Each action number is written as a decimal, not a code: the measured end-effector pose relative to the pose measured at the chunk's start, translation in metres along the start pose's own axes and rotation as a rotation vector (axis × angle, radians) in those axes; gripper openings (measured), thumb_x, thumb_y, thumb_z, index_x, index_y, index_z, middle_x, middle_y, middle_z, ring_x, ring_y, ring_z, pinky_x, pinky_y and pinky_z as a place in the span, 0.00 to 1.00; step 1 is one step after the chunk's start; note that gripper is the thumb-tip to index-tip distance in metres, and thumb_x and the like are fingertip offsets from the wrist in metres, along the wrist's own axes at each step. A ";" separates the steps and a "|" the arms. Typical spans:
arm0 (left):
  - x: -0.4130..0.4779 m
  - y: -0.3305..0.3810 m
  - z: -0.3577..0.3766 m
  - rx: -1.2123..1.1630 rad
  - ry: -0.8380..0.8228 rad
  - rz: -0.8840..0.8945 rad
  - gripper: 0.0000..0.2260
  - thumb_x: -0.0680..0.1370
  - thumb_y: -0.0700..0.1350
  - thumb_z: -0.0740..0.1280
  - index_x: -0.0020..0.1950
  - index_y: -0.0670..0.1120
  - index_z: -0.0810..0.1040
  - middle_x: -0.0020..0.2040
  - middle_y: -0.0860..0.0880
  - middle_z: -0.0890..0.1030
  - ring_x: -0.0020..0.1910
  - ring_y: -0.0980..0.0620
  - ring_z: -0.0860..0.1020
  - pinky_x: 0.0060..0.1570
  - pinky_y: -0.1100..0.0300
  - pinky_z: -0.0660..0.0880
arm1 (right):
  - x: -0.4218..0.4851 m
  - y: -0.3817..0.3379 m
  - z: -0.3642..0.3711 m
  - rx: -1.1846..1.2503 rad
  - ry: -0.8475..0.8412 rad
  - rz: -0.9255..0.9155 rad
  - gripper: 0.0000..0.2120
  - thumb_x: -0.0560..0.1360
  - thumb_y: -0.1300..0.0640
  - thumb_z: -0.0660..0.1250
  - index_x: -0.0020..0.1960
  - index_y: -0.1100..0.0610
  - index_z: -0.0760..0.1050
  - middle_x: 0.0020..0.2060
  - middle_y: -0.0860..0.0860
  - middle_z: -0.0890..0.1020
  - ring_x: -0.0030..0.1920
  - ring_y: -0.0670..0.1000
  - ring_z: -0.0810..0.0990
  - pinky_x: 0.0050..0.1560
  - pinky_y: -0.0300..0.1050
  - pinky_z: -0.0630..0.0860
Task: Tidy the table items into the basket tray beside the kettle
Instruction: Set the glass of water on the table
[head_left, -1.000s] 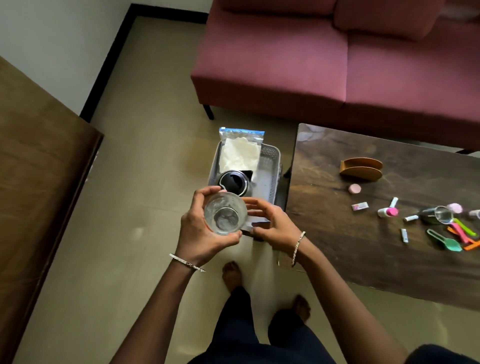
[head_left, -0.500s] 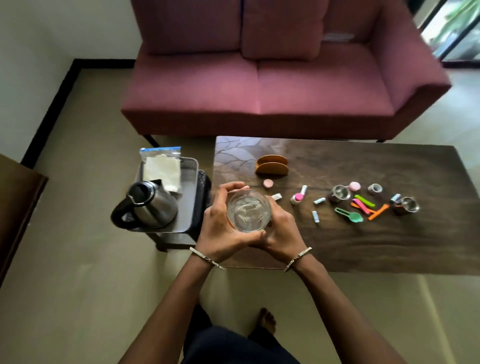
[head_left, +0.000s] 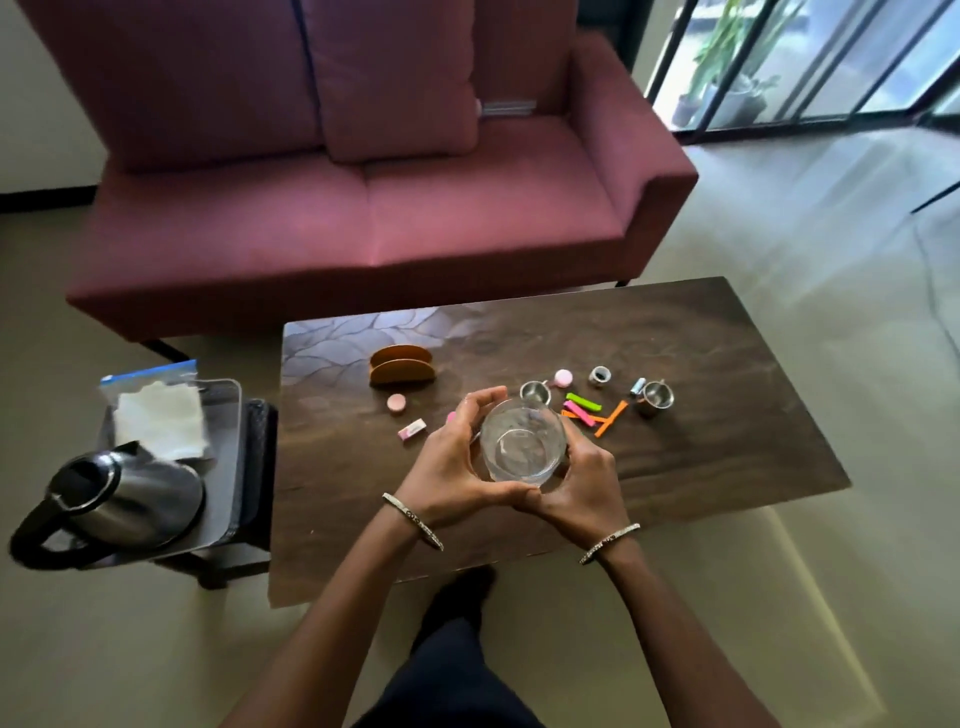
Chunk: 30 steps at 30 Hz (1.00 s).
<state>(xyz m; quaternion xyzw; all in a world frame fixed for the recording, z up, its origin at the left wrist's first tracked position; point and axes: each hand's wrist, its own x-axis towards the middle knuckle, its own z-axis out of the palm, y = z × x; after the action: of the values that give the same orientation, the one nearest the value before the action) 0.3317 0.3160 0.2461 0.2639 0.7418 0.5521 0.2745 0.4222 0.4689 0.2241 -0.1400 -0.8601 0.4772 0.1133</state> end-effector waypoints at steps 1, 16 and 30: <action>0.011 -0.002 0.006 -0.006 -0.029 -0.008 0.45 0.62 0.45 0.83 0.73 0.45 0.64 0.68 0.50 0.74 0.68 0.56 0.73 0.68 0.52 0.71 | 0.005 0.007 -0.008 0.007 0.016 0.015 0.41 0.57 0.37 0.80 0.65 0.52 0.75 0.53 0.38 0.82 0.54 0.34 0.80 0.55 0.29 0.75; 0.196 -0.017 0.060 -0.043 0.018 -0.079 0.37 0.64 0.43 0.82 0.69 0.47 0.70 0.62 0.53 0.79 0.60 0.63 0.78 0.57 0.70 0.74 | 0.155 0.116 -0.076 0.023 0.022 0.148 0.39 0.56 0.50 0.86 0.64 0.55 0.76 0.53 0.43 0.82 0.54 0.40 0.82 0.55 0.35 0.78; 0.371 -0.119 0.081 -0.015 0.138 -0.222 0.37 0.62 0.36 0.82 0.68 0.44 0.71 0.62 0.52 0.79 0.61 0.57 0.78 0.63 0.63 0.74 | 0.314 0.263 -0.046 -0.098 -0.111 0.215 0.38 0.57 0.53 0.85 0.64 0.55 0.74 0.54 0.47 0.83 0.53 0.50 0.83 0.55 0.36 0.75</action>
<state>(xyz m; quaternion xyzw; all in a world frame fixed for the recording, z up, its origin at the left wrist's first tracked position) 0.1145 0.5981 0.0692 0.1396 0.7792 0.5409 0.2843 0.1785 0.7471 0.0430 -0.2104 -0.8674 0.4508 0.0065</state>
